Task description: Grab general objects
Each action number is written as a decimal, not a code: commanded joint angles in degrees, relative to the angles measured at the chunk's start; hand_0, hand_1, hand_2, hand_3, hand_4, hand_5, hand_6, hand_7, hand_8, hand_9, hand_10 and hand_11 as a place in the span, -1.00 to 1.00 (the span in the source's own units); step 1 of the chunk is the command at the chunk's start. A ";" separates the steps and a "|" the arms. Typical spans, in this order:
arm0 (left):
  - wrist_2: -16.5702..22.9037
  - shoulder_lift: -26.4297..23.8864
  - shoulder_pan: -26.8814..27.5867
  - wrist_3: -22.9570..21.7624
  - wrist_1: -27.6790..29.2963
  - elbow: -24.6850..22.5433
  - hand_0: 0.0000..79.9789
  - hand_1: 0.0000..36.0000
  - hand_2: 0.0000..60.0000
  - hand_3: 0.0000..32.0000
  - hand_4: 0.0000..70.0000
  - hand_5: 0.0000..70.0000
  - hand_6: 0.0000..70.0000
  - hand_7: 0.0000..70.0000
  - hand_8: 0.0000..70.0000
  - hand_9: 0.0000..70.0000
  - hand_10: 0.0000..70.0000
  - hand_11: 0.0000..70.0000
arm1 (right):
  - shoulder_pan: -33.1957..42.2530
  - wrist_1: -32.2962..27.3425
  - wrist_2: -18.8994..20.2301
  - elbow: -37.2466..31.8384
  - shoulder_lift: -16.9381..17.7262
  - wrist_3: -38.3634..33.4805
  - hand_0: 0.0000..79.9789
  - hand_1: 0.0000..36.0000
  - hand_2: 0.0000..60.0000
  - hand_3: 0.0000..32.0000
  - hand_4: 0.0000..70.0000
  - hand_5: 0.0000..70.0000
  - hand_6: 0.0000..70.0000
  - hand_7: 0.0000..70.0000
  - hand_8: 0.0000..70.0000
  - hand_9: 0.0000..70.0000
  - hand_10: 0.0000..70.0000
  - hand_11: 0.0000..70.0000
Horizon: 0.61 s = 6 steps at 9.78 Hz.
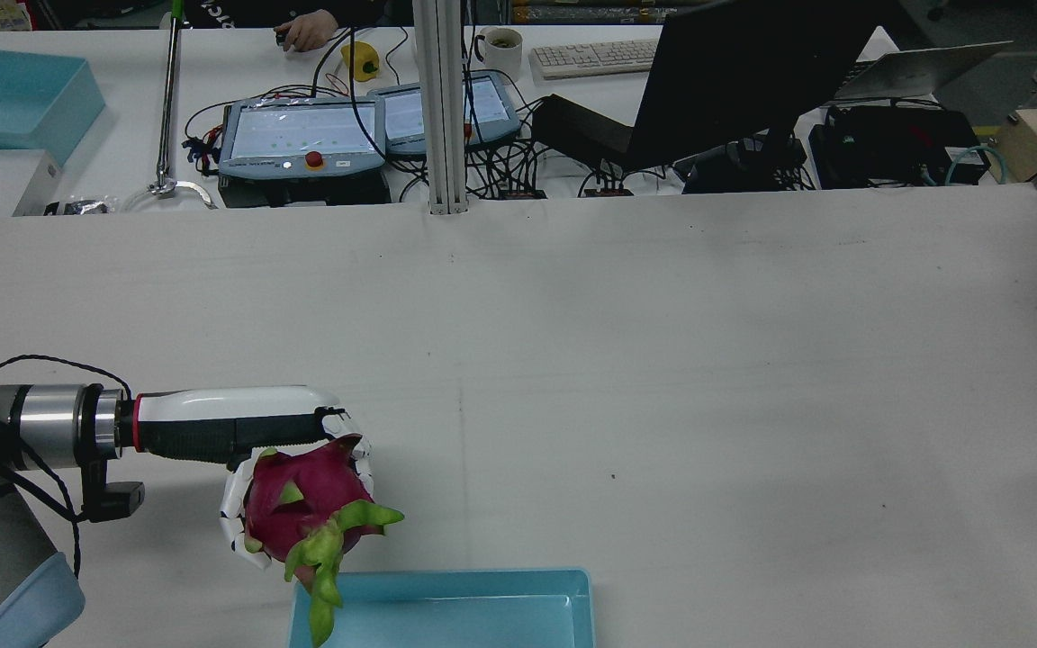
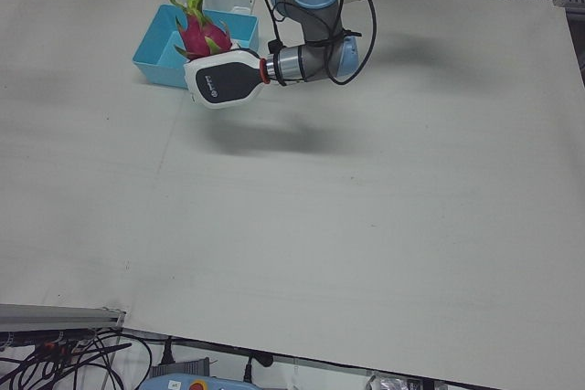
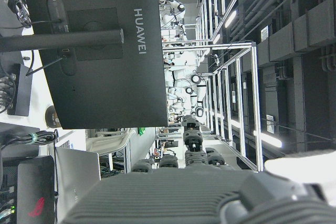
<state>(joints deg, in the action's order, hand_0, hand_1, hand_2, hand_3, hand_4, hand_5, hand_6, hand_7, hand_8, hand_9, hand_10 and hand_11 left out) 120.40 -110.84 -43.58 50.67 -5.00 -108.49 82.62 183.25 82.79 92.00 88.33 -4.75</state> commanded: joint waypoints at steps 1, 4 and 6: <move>-0.17 -0.78 3.68 -1.27 0.34 -0.76 0.47 0.44 0.87 -1.00 1.00 1.00 0.71 1.00 0.27 0.83 -0.29 0.05 | 0.00 0.00 0.00 0.02 0.00 0.00 -1.00 -1.00 -1.00 -1.00 -1.00 -1.00 -1.00 -1.00 -1.00 -1.00 -1.00 -1.00; -0.95 -0.78 6.58 -1.27 1.48 -0.76 0.48 0.48 0.94 -1.00 1.00 1.00 0.77 1.00 0.30 0.85 -0.28 0.06 | 0.00 0.00 0.00 0.02 0.00 0.00 -1.00 -1.00 -1.00 -1.00 -1.00 -1.00 -1.00 -1.00 -1.00 -1.00 -1.00 -1.00; -1.04 -0.87 7.19 -1.44 1.84 -0.84 0.48 0.43 0.77 -1.00 1.00 1.00 0.70 1.00 0.27 0.82 -0.29 0.04 | 0.00 0.00 0.00 0.02 0.00 0.00 -1.00 -1.00 -1.00 -1.00 -1.00 -1.00 -1.00 -1.00 -1.00 -1.00 -1.00 -1.00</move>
<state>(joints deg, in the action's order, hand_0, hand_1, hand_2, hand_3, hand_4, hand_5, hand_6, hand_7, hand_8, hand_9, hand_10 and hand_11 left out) 119.66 -111.64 -37.39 49.43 -3.72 -109.24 82.62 183.25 82.79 92.02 88.33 -4.75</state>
